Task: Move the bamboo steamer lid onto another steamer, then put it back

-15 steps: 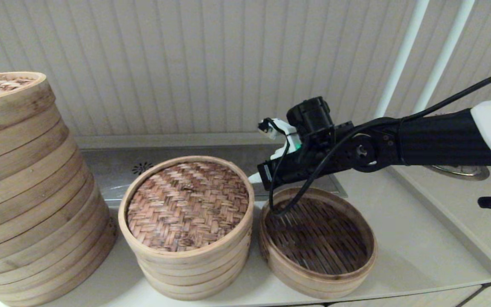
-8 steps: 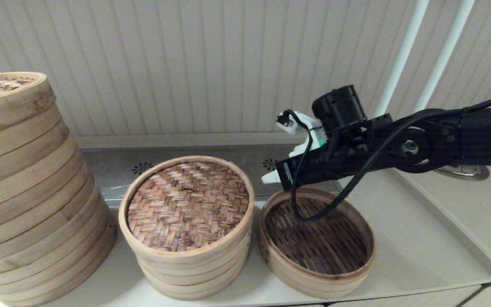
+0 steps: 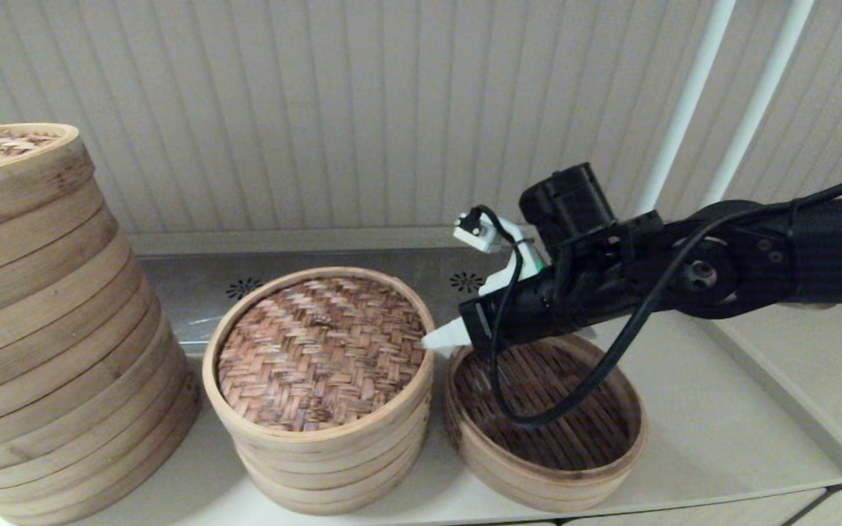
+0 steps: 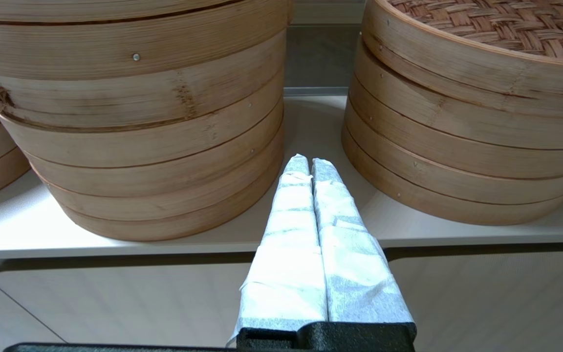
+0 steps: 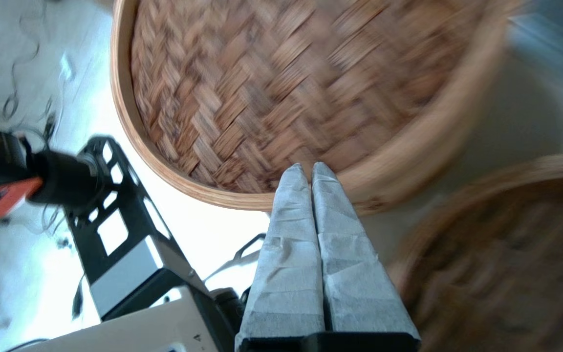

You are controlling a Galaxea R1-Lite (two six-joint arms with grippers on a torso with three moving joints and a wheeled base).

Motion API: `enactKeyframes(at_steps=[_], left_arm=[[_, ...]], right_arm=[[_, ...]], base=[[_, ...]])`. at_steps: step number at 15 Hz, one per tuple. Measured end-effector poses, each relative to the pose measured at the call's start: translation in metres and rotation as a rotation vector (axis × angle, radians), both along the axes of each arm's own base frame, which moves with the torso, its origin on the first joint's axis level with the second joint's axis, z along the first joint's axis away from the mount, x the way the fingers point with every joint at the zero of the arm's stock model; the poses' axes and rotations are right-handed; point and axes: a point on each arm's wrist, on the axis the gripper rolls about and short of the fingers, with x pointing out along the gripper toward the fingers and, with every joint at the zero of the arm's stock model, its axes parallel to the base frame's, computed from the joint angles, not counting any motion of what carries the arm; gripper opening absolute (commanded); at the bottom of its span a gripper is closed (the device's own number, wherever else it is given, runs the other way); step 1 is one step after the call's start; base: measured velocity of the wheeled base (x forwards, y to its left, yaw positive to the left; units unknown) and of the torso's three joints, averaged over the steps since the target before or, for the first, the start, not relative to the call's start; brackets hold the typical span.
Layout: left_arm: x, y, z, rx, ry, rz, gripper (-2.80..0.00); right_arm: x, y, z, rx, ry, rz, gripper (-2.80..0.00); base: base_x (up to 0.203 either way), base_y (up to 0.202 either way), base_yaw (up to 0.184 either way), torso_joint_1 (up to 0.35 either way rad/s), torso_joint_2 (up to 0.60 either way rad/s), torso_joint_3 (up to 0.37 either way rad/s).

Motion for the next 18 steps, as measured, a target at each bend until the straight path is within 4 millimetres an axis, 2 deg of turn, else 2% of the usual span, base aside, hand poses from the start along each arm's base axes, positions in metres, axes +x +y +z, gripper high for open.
enactKeyframes(at_steps=[5, 11, 18], left_arm=[[0.0, 0.0, 0.0, 0.0, 0.0, 0.0, -2.8], [0.0, 0.0, 0.0, 0.0, 0.0, 0.0, -2.8], [0.0, 0.0, 0.0, 0.0, 0.0, 0.0, -2.8]], right_arm=[[-0.011, 0.019, -0.018, -0.035, 0.042, 0.062, -2.8], [-0.021, 0.022, -0.033, -0.067, 0.072, 0.093, -2.8], [-0.02, 0.026, -0.023, -0.049, 0.046, 0.094, -2.8]], base=[[0.0, 0.0, 0.0, 0.0, 0.0, 0.0], [0.0, 0.0, 0.0, 0.0, 0.0, 0.0], [0.0, 0.0, 0.0, 0.0, 0.0, 0.0]])
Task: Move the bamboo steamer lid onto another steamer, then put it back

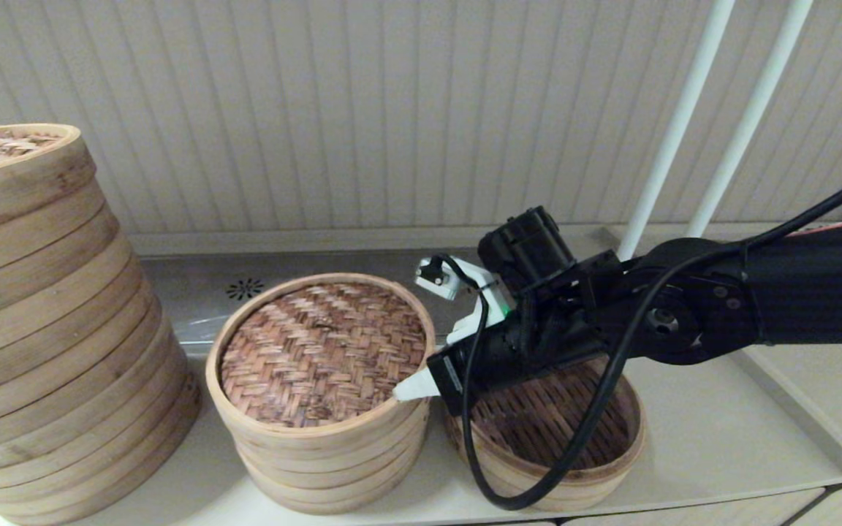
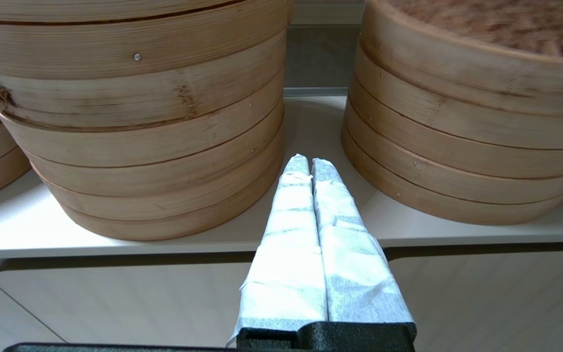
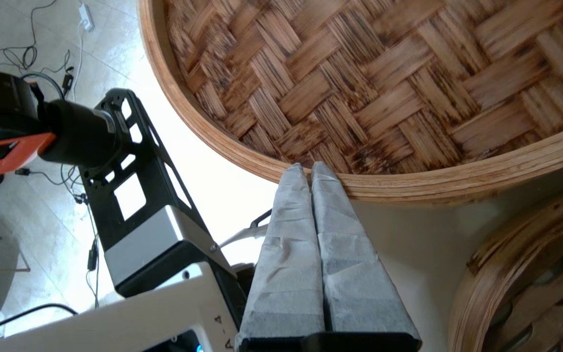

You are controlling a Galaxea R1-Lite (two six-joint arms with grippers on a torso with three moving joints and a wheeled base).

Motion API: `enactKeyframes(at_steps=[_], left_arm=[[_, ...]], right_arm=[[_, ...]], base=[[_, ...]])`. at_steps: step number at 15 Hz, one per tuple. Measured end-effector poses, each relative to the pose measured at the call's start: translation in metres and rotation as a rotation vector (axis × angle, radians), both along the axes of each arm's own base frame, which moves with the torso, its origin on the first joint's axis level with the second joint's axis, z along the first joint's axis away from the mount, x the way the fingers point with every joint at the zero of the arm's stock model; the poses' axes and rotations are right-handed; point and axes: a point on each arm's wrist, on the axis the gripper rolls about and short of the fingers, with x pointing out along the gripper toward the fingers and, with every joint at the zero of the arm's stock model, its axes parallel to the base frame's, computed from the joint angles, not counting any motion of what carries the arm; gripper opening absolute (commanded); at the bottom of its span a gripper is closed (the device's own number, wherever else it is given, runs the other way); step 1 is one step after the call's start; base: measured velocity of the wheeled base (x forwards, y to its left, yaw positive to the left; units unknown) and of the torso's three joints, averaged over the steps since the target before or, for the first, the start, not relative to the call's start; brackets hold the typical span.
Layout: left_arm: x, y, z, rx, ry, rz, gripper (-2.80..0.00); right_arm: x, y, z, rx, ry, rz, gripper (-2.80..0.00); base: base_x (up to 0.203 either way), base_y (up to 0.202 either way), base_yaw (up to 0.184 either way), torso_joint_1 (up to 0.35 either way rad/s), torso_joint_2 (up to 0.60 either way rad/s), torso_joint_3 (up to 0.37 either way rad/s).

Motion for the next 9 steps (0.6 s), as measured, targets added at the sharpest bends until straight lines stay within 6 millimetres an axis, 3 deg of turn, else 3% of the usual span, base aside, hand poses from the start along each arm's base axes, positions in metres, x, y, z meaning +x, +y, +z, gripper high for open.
enactKeyframes(at_steps=[6, 9], left_arm=[[0.0, 0.0, 0.0, -0.001, 0.0, 0.0, -2.8], [0.0, 0.0, 0.0, -0.001, 0.0, 0.0, -2.8]], right_arm=[[-0.004, -0.009, 0.028, 0.056, -0.057, -0.019, -2.8], [-0.004, -0.026, 0.042, 0.078, -0.088, -0.059, -2.8]], base=[[0.0, 0.0, 0.0, 0.0, 0.0, 0.0], [0.0, 0.0, 0.0, 0.0, 0.0, 0.0]])
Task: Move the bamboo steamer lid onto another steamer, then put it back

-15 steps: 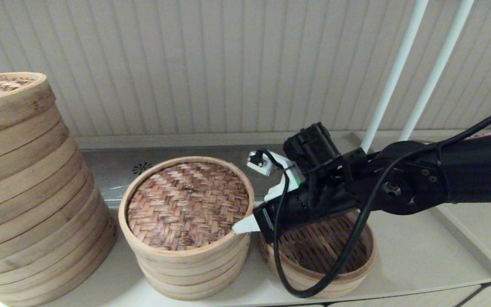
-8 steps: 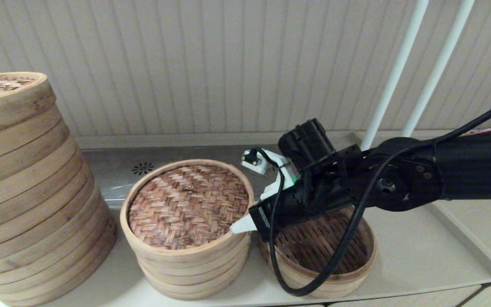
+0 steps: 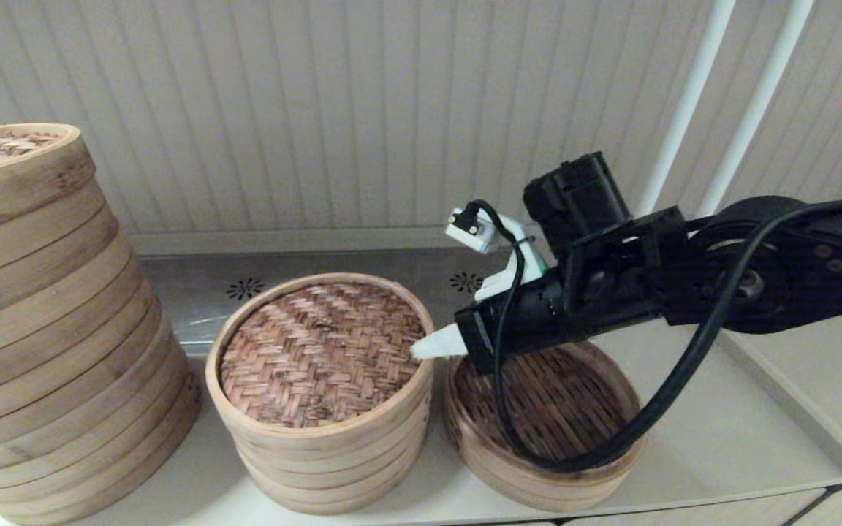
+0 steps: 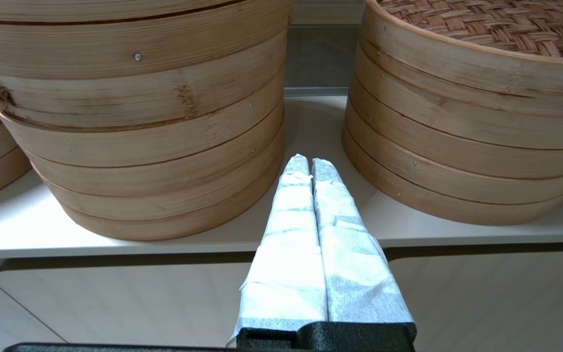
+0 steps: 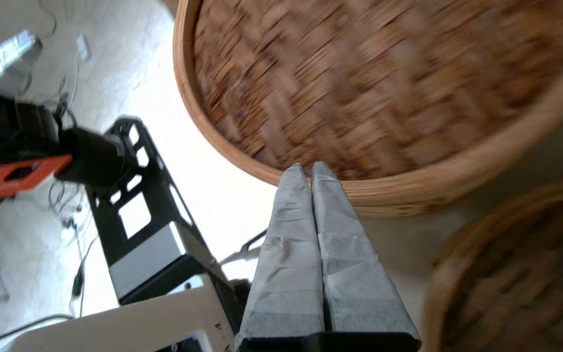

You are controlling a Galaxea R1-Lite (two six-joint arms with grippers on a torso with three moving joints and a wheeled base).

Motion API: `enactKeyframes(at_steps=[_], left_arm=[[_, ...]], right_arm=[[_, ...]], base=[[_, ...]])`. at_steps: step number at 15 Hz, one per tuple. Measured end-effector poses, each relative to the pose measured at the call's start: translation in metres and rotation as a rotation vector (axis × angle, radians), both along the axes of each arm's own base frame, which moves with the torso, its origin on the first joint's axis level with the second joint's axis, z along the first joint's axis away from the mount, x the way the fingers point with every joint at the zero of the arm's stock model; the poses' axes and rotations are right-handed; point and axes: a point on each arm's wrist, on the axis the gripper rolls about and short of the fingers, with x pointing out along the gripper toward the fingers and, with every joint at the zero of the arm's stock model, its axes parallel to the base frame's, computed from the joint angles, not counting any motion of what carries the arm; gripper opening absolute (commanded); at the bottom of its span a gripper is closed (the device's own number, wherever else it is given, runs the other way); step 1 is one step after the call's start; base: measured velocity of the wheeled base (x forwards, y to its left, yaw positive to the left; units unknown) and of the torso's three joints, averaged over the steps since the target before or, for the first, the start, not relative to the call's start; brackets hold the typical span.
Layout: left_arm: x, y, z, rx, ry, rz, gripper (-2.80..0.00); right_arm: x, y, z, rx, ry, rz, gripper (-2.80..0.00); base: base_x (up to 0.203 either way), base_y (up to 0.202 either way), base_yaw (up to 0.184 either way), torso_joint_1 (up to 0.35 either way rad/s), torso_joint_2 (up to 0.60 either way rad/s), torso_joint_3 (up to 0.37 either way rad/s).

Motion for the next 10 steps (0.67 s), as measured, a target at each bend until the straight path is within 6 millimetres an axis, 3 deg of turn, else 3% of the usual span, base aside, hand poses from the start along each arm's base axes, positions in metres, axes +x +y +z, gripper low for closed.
enactKeyframes(at_steps=[3, 6, 10], left_arm=[[0.0, 0.0, 0.0, 0.0, 0.0, 0.0, -2.8], [0.0, 0.0, 0.0, 0.0, 0.0, 0.0, -2.8], [0.0, 0.0, 0.0, 0.0, 0.0, 0.0, -2.8]], right_arm=[[0.007, -0.036, 0.021, 0.032, -0.054, -0.104, -2.8], [0.01, -0.091, 0.043, 0.041, -0.134, -0.293, -2.8], [-0.021, -0.158, 0.056, 0.028, -0.204, -0.504, -2.8]], base=[[0.0, 0.0, 0.0, 0.0, 0.0, 0.0], [0.0, 0.0, 0.0, 0.0, 0.0, 0.0], [0.0, 0.0, 0.0, 0.0, 0.0, 0.0]])
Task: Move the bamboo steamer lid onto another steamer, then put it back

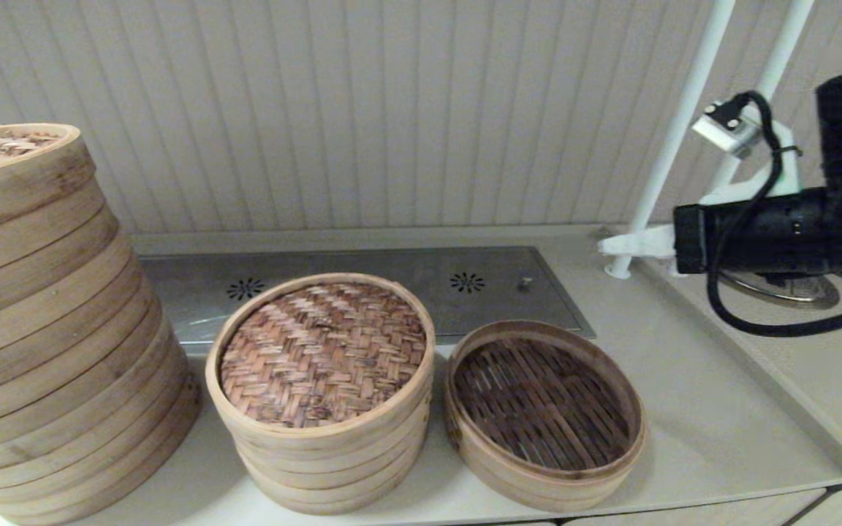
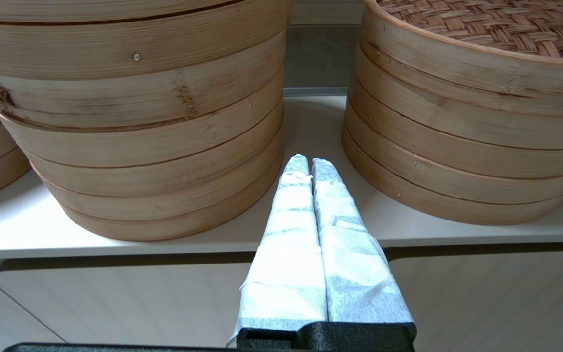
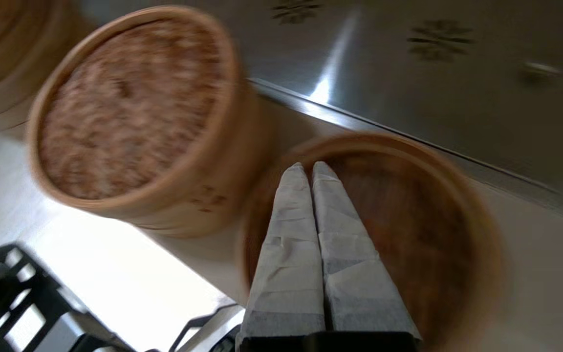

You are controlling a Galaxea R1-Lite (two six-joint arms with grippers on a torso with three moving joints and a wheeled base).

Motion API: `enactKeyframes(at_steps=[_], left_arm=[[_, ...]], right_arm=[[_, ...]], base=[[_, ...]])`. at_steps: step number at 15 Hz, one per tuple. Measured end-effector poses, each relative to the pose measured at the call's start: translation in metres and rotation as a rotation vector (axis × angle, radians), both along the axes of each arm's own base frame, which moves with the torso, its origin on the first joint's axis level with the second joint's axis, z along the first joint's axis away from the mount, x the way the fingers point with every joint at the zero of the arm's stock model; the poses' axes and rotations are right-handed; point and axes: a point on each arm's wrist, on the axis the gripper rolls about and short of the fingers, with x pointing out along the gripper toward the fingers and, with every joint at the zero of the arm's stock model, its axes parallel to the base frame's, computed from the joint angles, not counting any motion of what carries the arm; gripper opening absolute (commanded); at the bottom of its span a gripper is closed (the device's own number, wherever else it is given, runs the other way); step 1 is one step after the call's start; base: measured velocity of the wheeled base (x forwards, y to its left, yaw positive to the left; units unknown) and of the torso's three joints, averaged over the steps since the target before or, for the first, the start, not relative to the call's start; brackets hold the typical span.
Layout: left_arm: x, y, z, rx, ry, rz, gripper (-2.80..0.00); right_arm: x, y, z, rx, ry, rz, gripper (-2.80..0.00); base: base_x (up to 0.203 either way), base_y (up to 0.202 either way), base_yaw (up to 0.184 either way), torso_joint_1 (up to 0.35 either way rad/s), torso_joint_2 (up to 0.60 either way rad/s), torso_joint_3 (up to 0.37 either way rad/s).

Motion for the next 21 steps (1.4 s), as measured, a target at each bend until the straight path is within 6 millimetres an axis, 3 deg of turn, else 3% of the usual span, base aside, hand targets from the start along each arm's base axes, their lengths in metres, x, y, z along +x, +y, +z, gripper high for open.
enactKeyframes(at_steps=[3, 6, 9, 11, 15, 21], left_arm=[[0.0, 0.0, 0.0, -0.001, 0.0, 0.0, -2.8], [0.0, 0.0, 0.0, 0.0, 0.0, 0.0, -2.8], [0.0, 0.0, 0.0, -0.001, 0.0, 0.0, -2.8], [0.0, 0.0, 0.0, 0.0, 0.0, 0.0, -2.8], [0.0, 0.0, 0.0, 0.0, 0.0, 0.0, -2.8], [0.0, 0.0, 0.0, 0.0, 0.0, 0.0, -2.8]], right_arm=[[-0.048, -0.033, -0.006, -0.003, -0.015, -0.123, -2.8], [-0.111, -0.053, -0.031, -0.019, -0.023, -0.261, -2.8], [-0.171, -0.058, -0.062, -0.029, -0.071, -0.354, -2.8], [-0.201, -0.056, -0.09, -0.032, -0.089, -0.38, -2.8], [-0.232, -0.053, -0.138, -0.033, -0.092, -0.343, -2.8], [-0.258, -0.053, -0.173, -0.053, -0.195, -0.42, -2.8]], base=[[0.0, 0.0, 0.0, 0.0, 0.0, 0.0], [0.0, 0.0, 0.0, 0.0, 0.0, 0.0], [0.0, 0.0, 0.0, 0.0, 0.0, 0.0], [0.0, 0.0, 0.0, 0.0, 0.0, 0.0], [0.0, 0.0, 0.0, 0.0, 0.0, 0.0], [0.0, 0.0, 0.0, 0.0, 0.0, 0.0]])
